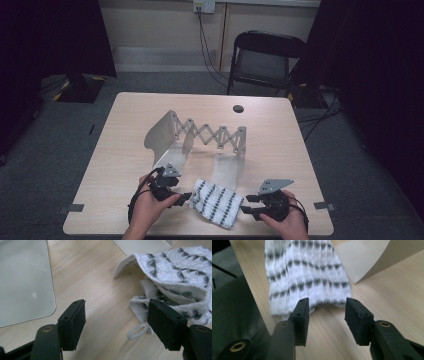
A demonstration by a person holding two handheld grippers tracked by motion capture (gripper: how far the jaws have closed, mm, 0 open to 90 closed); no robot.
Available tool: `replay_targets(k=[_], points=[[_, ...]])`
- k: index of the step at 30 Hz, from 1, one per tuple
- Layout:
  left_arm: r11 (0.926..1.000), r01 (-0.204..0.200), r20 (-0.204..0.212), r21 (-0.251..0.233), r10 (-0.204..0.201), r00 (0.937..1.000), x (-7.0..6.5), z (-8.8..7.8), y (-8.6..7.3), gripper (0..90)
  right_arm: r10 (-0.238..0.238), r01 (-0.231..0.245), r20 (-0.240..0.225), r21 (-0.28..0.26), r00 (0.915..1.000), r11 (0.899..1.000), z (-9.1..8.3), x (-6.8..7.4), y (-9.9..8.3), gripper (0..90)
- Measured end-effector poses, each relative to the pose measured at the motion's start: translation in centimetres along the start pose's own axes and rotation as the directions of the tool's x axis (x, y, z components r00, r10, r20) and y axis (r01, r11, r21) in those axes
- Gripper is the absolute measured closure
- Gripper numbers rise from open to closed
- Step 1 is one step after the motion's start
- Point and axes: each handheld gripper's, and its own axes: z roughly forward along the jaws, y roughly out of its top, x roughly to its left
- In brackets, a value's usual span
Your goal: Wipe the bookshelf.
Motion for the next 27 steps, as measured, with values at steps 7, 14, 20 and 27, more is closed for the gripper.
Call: replay_targets(k=[7, 14, 20, 27], points=[[1.0000, -0.001, 0.006, 0.000, 0.001, 1.0000, 0.0, -0.3, 0.0, 33.1, -0.044, 0.044, 0.005, 0.051, 0.9990, 0.998, 2.9, 0.7, 0.2, 63.1], [0.9998, 0.014, -0.018, -0.018, -0.014, 0.9997, 0.6, -1.2, -0.3, 33.5, -0.085, 0.085, 0.007, 0.002, 0.9963, 0.996, 5.8, 1.9, 3.2, 62.9], [0.9998, 0.012, -0.022, -0.018, -0.013, 0.9997, 0.8, -1.5, -0.5, 33.8, -0.090, 0.090, 0.002, -0.003, 0.9960, 0.996, 6.7, 2.2, 4.0, 57.2], [0.9999, 0.011, -0.023, -0.012, -0.012, 0.9997, 1.0, -1.7, -0.5, 33.9, -0.046, 0.046, -0.019, -0.021, 0.9988, 0.999, 3.9, 0.7, 2.5, 48.1]])
